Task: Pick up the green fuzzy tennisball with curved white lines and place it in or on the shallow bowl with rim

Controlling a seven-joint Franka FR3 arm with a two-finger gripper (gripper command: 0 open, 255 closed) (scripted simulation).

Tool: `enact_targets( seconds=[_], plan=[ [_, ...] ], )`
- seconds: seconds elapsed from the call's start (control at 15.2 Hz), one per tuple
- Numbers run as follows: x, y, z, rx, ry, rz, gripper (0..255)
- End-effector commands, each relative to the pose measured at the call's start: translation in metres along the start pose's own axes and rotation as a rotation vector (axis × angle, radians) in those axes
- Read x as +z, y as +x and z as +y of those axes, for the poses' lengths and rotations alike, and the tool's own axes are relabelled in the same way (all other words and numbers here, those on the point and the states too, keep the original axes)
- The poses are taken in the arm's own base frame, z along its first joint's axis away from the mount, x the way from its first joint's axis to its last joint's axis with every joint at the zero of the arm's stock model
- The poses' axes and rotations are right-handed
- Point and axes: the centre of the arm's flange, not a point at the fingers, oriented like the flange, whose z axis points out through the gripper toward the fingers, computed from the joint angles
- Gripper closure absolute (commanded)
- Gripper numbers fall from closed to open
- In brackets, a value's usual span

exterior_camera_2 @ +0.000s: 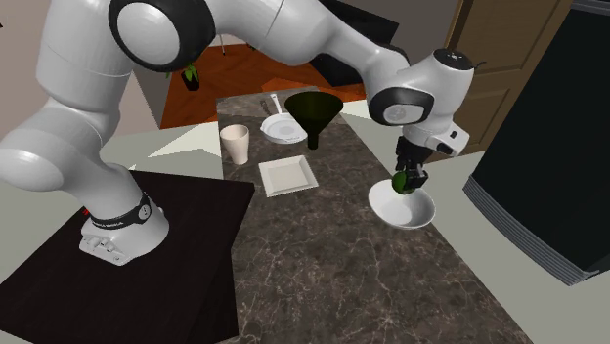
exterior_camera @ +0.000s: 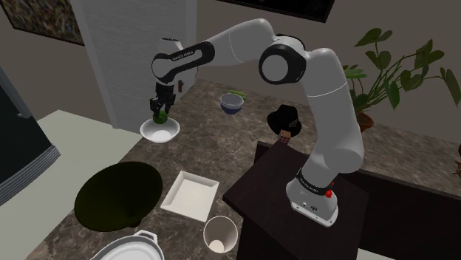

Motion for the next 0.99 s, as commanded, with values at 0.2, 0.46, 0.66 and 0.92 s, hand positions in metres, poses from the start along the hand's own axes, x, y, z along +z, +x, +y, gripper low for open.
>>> enact_targets(
  seconds=[0.2, 0.46, 0.66, 0.92],
  plan=[
    [0.025, 0.002, 0.003, 0.001, 0.000, 0.000, 255],
    [0.046, 0.000, 0.007, 0.001, 0.000, 0.000, 255],
    [0.062, -0.001, 0.010, 0.001, 0.000, 0.000, 255],
    [0.066, -0.001, 0.011, 0.001, 0.000, 0.000, 255]
  ],
)
